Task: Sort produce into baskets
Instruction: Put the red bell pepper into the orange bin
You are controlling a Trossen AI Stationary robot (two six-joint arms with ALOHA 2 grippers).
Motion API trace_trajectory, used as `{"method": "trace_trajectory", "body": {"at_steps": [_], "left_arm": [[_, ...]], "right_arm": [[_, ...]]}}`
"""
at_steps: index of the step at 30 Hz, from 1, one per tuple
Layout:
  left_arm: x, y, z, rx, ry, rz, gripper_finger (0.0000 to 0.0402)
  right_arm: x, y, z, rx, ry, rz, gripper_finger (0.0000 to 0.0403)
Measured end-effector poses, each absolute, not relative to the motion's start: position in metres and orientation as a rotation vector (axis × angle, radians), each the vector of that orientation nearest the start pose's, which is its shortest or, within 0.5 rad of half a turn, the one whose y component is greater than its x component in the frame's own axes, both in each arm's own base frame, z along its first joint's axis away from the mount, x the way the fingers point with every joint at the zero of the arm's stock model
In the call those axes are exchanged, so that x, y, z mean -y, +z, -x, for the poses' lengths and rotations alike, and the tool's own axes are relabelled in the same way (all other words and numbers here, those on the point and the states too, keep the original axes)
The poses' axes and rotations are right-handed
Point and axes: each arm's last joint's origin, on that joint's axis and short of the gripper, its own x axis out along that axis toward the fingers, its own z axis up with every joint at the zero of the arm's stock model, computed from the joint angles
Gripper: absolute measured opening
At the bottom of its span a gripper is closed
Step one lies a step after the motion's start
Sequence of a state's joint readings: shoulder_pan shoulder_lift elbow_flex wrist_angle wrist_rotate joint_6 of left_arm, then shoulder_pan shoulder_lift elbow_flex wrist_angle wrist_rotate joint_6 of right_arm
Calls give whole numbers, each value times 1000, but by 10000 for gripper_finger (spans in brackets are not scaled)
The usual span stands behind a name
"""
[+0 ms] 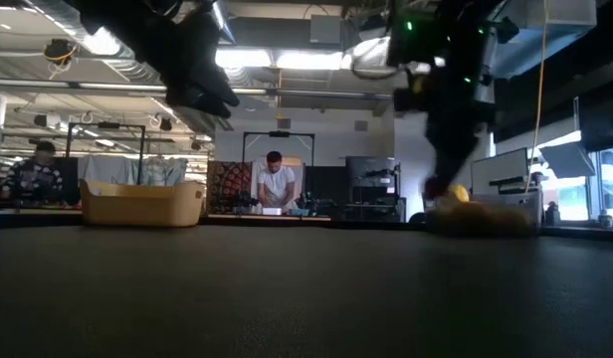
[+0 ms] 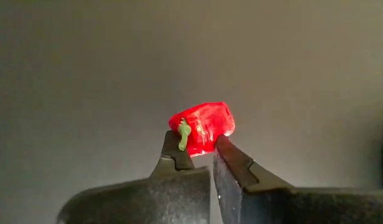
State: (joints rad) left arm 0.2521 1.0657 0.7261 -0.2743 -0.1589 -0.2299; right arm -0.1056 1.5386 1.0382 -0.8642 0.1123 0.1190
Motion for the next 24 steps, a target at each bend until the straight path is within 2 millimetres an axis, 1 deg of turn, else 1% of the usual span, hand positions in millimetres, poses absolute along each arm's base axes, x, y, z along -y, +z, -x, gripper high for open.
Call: {"method": "trace_trajectory", "body": {"at_steps": [5, 8, 11, 15, 19, 24], "left_arm": [[-48, 260, -221, -494, 410, 254, 223], [-41, 263, -225, -462, 375, 253, 223], [-33, 265, -229, -428, 336, 248, 223], [-20, 265, -238, -391, 273, 225, 223], [-7, 261, -248, -377, 210, 189, 223], [10, 255, -261, -358, 131, 117, 223]], "right_arm": [[16, 216, -297, -1115, -175, 0, 1], [7, 222, -309, -979, -155, 52, 1], [-1, 230, -319, -852, -127, 99, 1], [-9, 241, -329, -698, -106, 108, 1], [-12, 249, -335, -595, -78, 117, 1], [-12, 254, -338, -534, -74, 108, 1]]}}
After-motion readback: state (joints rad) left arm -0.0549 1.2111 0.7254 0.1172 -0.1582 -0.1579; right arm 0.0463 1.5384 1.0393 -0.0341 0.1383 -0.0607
